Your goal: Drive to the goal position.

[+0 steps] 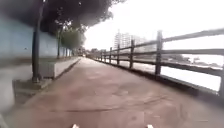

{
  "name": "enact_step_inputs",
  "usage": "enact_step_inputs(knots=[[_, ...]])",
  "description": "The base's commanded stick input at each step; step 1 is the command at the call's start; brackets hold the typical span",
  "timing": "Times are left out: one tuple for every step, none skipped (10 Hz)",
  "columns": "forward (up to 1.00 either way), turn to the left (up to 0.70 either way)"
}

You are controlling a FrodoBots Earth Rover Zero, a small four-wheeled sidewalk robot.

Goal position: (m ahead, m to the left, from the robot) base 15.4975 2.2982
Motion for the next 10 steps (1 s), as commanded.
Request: enact_step_inputs(knots=[[1.00, 0.00], [1.00, 0.00], [1.00, 0.00], [1.00, 0.00], [1.00, 0.00], [1.00, 0.00], [1.00, 0.00], [1.00, 0.00], [1.00, 0.00], [1.00, 0.00]])
